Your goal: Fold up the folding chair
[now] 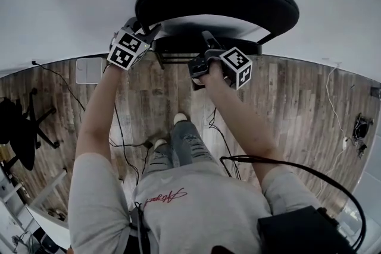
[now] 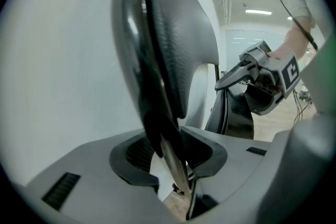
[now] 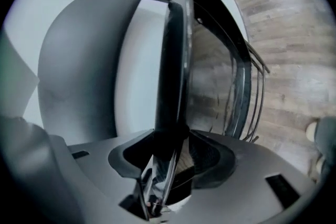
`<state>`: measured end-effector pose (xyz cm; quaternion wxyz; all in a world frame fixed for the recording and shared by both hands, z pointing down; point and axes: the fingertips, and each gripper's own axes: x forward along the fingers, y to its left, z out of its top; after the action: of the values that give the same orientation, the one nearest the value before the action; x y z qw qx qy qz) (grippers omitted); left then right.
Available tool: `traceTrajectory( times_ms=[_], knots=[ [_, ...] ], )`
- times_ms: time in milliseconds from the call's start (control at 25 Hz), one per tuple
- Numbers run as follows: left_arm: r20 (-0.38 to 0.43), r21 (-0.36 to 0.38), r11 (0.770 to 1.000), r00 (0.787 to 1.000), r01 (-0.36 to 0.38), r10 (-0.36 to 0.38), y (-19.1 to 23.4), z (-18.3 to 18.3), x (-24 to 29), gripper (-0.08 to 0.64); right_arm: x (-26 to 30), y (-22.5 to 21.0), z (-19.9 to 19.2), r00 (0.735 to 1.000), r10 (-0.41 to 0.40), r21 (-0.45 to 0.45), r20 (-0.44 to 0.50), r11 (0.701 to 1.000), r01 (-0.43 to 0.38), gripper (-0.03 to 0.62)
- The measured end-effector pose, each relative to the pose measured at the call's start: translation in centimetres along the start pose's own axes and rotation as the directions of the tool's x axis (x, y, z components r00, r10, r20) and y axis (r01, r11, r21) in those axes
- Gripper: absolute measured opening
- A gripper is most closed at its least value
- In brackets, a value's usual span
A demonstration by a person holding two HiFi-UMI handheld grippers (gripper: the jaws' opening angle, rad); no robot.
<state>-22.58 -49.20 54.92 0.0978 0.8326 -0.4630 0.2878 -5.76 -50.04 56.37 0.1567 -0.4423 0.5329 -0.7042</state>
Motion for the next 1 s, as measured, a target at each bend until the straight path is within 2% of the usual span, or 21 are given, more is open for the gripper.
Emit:
traceTrajectory(
  times_ms=[40,120,200,280,360,440,520,560,600,640,680,720,760,800,920,1000],
  knots=[
    [-0.002,-0.034,0.999,1.000,0.009,-0.010,0.2,-0.3,-0.5,0.145,0.0,0.3,-0.3,1.000,0.012,-0.074,-0.011,0.997,-0.013,0.195],
    [0.013,-0.116,0.993,1.000,-0.005,0.007,0.9,-0.9,-1.7,0.211,-0.1,0.7,-0.9,0.999,0.019,-0.228,-0.051,0.973,-0.030,0.218],
    [0.037,-0.195,0.980,0.998,-0.049,0.058,1.7,-1.4,-2.9,0.265,-0.3,1.2,-1.3,0.996,0.025,-0.348,-0.082,0.936,-0.052,0.230],
    [0.069,-0.274,0.956,0.990,-0.102,0.126,2.1,-2.1,-4.1,0.276,-0.7,1.7,-1.9,0.995,0.045,-0.465,-0.093,0.882,-0.084,0.230],
    [0.116,-0.382,0.911,0.970,-0.156,0.215,2.3,-3.1,-5.7,0.276,-1.6,1.6,-2.8,0.993,0.059,-0.571,-0.100,0.814,-0.106,0.230],
    [0.157,-0.484,0.848,0.932,-0.216,0.327,2.7,-4.1,-7.8,0.276,-2.8,1.2,-3.5,0.993,0.071,-0.664,-0.093,0.739,-0.115,0.229],
    [0.208,-0.549,0.797,0.882,-0.253,0.424,2.2,-4.2,-10.3,0.276,-4.7,1.3,-4.1,0.993,0.092,-0.766,-0.073,0.632,-0.115,0.229],
    [0.245,-0.565,0.787,0.860,-0.249,0.448,1.3,-3.6,-11.5,0.276,-6.0,1.8,-4.5,0.990,0.122,-0.820,-0.065,0.559,-0.123,0.227],
    [0.287,-0.572,0.786,0.841,-0.234,0.459,-0.1,-2.7,-12.5,0.276,-7.6,2.9,-5.0,0.984,0.169,-0.871,-0.062,0.471,-0.136,0.221],
    [0.328,-0.575,0.790,0.824,-0.214,0.462,-1.6,-1.8,-13.5,0.276,-9.3,4.2,-5.7,0.973,0.223,-0.915,-0.064,0.377,-0.146,0.150],
    [0.365,-0.576,0.794,0.809,-0.193,0.461,-3.4,-0.8,-14.4,0.275,-11.1,5.6,-6.4,0.960,0.272,-0.946,-0.068,0.289,-0.149,0.033],
    [0.395,-0.578,0.797,0.796,-0.173,0.459,-5.3,0.0,-15.3,0.275,-12.9,6.8,-7.1,0.947,0.312,-0.964,-0.074,0.220,-0.148,0.031],
    [0.421,-0.577,0.802,0.785,-0.155,0.455,-7.1,0.8,-16.4,0.272,-14.8,7.9,-7.9,0.935,0.346,-0.974,-0.077,0.173,-0.144,0.031],
    [0.446,-0.573,0.807,0.774,-0.139,0.450,-8.8,1.6,-17.6,0.259,-16.6,8.9,-8.7,0.925,0.374,-0.980,-0.074,0.143,-0.136,0.031],
    [0.531,-0.548,0.832,0.731,-0.088,0.427,-13.2,4.5,-21.7,0.150,-21.8,11.1,-10.8,0.900,0.433,-0.993,-0.046,0.077,-0.088,0.028],
    [0.573,-0.520,0.852,0.717,-0.056,0.396,-15.9,6.1,-24.5,0.119,-25.3,11.9,-12.6,0.887,0.461,-0.998,-0.030,0.037,-0.053,0.028]
  ],
)
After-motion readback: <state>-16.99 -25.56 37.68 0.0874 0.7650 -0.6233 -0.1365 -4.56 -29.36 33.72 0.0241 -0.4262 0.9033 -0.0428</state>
